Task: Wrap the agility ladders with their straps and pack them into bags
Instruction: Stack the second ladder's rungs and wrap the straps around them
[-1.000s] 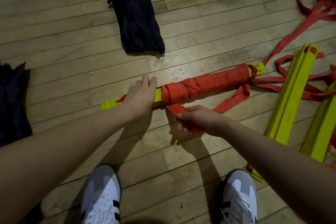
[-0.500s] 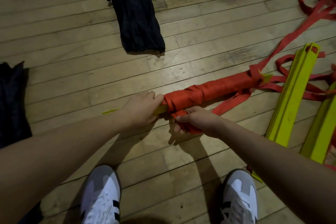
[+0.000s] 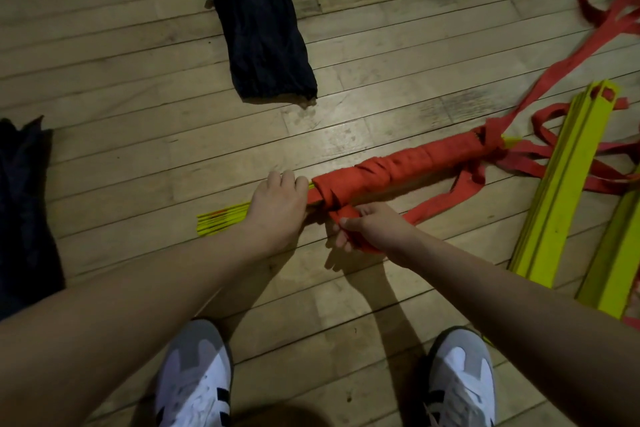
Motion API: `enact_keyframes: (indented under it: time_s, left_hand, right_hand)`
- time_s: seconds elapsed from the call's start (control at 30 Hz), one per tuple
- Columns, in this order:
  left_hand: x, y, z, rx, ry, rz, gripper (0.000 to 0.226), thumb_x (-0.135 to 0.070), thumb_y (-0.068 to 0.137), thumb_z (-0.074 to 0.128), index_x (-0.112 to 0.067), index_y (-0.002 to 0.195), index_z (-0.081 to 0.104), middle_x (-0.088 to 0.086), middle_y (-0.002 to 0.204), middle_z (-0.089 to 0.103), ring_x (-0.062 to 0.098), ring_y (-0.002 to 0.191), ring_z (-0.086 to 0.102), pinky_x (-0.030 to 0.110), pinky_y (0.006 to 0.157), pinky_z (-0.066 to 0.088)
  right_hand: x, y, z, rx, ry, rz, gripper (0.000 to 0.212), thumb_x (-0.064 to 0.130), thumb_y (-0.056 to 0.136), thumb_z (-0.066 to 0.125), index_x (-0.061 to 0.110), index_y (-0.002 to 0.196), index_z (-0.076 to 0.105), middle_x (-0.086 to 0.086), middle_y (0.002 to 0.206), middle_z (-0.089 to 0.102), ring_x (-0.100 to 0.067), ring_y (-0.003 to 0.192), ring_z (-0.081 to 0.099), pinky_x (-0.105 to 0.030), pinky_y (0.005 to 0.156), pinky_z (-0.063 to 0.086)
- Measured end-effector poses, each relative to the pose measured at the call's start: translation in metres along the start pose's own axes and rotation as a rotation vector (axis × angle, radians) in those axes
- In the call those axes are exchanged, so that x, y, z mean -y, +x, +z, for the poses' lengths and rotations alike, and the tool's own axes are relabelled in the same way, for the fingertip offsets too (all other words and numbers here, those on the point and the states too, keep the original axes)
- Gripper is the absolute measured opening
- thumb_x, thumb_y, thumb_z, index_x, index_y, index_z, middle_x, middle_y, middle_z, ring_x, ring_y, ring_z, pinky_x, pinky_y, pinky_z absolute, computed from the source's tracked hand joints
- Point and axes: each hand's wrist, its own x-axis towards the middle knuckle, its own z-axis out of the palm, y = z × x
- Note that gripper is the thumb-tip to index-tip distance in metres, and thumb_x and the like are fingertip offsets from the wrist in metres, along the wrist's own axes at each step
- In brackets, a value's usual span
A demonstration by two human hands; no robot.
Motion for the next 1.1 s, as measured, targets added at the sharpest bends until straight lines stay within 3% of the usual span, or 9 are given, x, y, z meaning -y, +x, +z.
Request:
enact_keyframes:
  time_s: [0.07,0.13,0.43,0.57,0.67,0.8,0.87,0.97,1.1]
  left_hand:
    - [0.0,0.014,-0.003,0.046,-0.027,-0.072,0.04,-0.035,0.09,0.058,-0.007,0.115,0.046,0.013,0.115,0.051,0.03,0.106,0.049,0.036,0.081,0.044]
    - [0.0,0.023,-0.008,0.063,-0.06,-0.138,0.04,-0.037,0.095,0.049,-0.008,0.122,0.041,0.012,0.122,0.047,0.03,0.111,0.046,0.036,0.087,0.041]
    - [0.018,0.053,-0.015,0.085,0.082,-0.134,0.047,-0.028,0.084,0.062,-0.012,0.121,0.036,0.012,0.119,0.047,0.031,0.106,0.047,0.036,0.08,0.042]
    - [0.019,0.054,-0.013,0.07,0.109,-0.077,0.034,-0.019,0.093,0.046,-0.009,0.124,0.035,0.016,0.127,0.039,0.033,0.111,0.043,0.041,0.088,0.04]
    - [0.017,0.045,-0.008,0.132,0.054,-0.045,0.049,-0.034,0.101,0.03,-0.003,0.139,0.024,0.023,0.15,0.017,0.042,0.137,0.021,0.057,0.109,0.02]
    - [0.008,0.022,-0.003,0.203,-0.063,0.008,0.063,-0.039,0.102,0.023,-0.003,0.15,0.004,0.022,0.158,-0.002,0.038,0.146,-0.003,0.057,0.115,0.002]
    - [0.004,0.009,0.002,0.191,-0.129,0.018,0.062,-0.027,0.099,0.039,-0.005,0.15,0.011,0.024,0.156,0.003,0.039,0.145,0.004,0.054,0.115,0.004]
    - [0.005,0.002,0.0,0.105,-0.184,-0.005,0.06,-0.011,0.079,0.062,-0.007,0.133,0.037,0.022,0.141,0.035,0.039,0.129,0.036,0.044,0.107,0.028]
    - [0.009,0.008,-0.018,0.1,-0.33,-0.08,0.059,-0.015,0.091,0.059,-0.01,0.141,0.029,0.015,0.129,0.044,0.034,0.118,0.044,0.041,0.092,0.041]
  right_hand:
    - [0.005,0.002,-0.001,-0.047,0.053,-0.002,0.016,0.003,0.098,0.046,-0.001,0.091,0.059,-0.011,0.067,0.065,-0.013,0.05,0.057,-0.016,0.046,0.044]
    - [0.013,0.003,0.0,-0.061,0.101,-0.016,0.016,0.002,0.098,0.046,-0.002,0.088,0.058,-0.013,0.066,0.063,-0.01,0.045,0.058,-0.014,0.045,0.044]
    - [0.038,0.018,-0.003,0.008,0.053,-0.037,0.015,0.006,0.098,0.05,-0.001,0.088,0.059,-0.011,0.065,0.066,-0.013,0.05,0.063,-0.018,0.052,0.051]
    - [0.036,0.016,-0.01,0.077,0.005,0.016,0.012,0.011,0.098,0.051,0.004,0.09,0.058,-0.009,0.07,0.068,-0.013,0.057,0.062,-0.018,0.05,0.048]
    - [0.03,0.014,-0.014,0.08,0.003,0.044,0.01,0.014,0.098,0.051,0.006,0.097,0.058,-0.007,0.076,0.069,-0.014,0.062,0.06,-0.02,0.053,0.048]
    - [0.021,0.013,-0.008,0.051,0.04,0.083,0.014,0.014,0.098,0.049,0.003,0.103,0.057,-0.007,0.077,0.066,-0.015,0.06,0.058,-0.02,0.051,0.047]
    - [0.016,0.013,-0.004,0.017,0.006,0.098,0.015,0.013,0.099,0.048,0.003,0.104,0.057,-0.007,0.078,0.066,-0.013,0.058,0.057,-0.019,0.048,0.044]
    - [0.012,0.009,-0.002,0.002,0.004,0.123,0.016,0.009,0.098,0.047,0.001,0.106,0.058,-0.011,0.083,0.068,-0.015,0.059,0.059,-0.018,0.047,0.045]
    - [0.01,0.002,-0.006,0.078,-0.033,0.176,0.02,0.005,0.098,0.044,-0.003,0.109,0.059,-0.013,0.091,0.071,-0.016,0.07,0.066,-0.026,0.059,0.048]
